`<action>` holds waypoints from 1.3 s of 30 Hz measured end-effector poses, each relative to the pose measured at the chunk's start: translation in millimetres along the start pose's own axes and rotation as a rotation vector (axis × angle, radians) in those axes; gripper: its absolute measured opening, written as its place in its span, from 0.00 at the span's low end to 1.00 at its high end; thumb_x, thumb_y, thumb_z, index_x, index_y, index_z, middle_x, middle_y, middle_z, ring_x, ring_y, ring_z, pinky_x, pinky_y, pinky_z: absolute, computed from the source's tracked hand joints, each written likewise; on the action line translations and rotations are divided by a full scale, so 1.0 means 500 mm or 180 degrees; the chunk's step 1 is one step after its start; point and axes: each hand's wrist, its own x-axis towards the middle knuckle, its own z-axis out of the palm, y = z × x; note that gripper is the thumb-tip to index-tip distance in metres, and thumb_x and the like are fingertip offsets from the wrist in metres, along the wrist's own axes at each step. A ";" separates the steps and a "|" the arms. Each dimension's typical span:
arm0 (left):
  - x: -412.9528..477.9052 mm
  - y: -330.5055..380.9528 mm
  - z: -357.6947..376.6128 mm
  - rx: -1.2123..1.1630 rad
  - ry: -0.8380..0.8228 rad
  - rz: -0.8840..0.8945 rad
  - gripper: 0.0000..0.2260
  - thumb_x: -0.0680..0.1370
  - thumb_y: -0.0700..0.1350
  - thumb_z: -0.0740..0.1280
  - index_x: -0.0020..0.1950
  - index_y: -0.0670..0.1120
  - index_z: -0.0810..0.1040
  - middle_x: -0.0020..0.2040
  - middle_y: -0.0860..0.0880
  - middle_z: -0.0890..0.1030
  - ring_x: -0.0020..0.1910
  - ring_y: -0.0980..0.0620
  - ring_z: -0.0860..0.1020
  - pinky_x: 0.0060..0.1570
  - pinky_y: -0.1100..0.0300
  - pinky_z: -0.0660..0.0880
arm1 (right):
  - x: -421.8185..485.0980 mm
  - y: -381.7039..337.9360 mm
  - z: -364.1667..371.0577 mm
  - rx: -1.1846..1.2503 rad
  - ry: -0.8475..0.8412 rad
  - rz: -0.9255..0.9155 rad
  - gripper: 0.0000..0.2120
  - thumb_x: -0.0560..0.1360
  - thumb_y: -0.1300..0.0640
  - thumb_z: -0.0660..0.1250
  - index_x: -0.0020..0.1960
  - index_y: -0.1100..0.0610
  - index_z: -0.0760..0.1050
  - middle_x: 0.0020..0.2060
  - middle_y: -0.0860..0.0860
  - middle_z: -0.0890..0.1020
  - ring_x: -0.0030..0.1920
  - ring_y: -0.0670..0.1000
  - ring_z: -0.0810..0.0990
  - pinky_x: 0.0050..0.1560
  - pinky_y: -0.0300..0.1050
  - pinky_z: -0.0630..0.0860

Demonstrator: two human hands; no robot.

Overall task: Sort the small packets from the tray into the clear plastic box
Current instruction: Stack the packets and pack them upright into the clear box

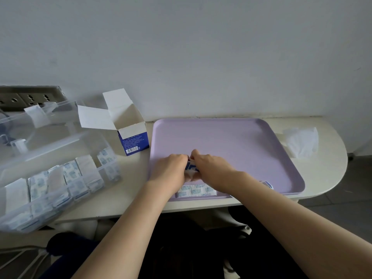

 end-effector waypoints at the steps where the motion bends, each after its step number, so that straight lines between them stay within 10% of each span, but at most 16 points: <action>1: -0.001 0.001 -0.006 -0.0018 0.0059 -0.0041 0.06 0.77 0.47 0.67 0.48 0.47 0.72 0.45 0.48 0.79 0.42 0.48 0.77 0.37 0.57 0.71 | 0.000 0.003 -0.004 0.0000 0.0178 -0.0049 0.13 0.78 0.60 0.61 0.60 0.58 0.62 0.51 0.56 0.79 0.42 0.56 0.74 0.40 0.45 0.66; 9: -0.002 -0.015 -0.005 -0.0166 0.0298 -0.0174 0.11 0.76 0.48 0.68 0.56 0.48 0.72 0.54 0.51 0.76 0.50 0.49 0.76 0.46 0.53 0.76 | 0.002 0.023 -0.005 0.0097 0.0204 -0.0105 0.21 0.76 0.50 0.64 0.64 0.56 0.64 0.60 0.52 0.73 0.59 0.53 0.71 0.58 0.45 0.67; 39: 0.003 -0.017 0.017 0.0214 0.0542 -0.0483 0.06 0.81 0.44 0.58 0.54 0.46 0.73 0.54 0.47 0.73 0.53 0.45 0.73 0.41 0.56 0.67 | 0.011 -0.011 0.029 0.0485 0.0481 0.0049 0.19 0.76 0.71 0.54 0.66 0.65 0.61 0.63 0.58 0.65 0.61 0.55 0.67 0.58 0.40 0.63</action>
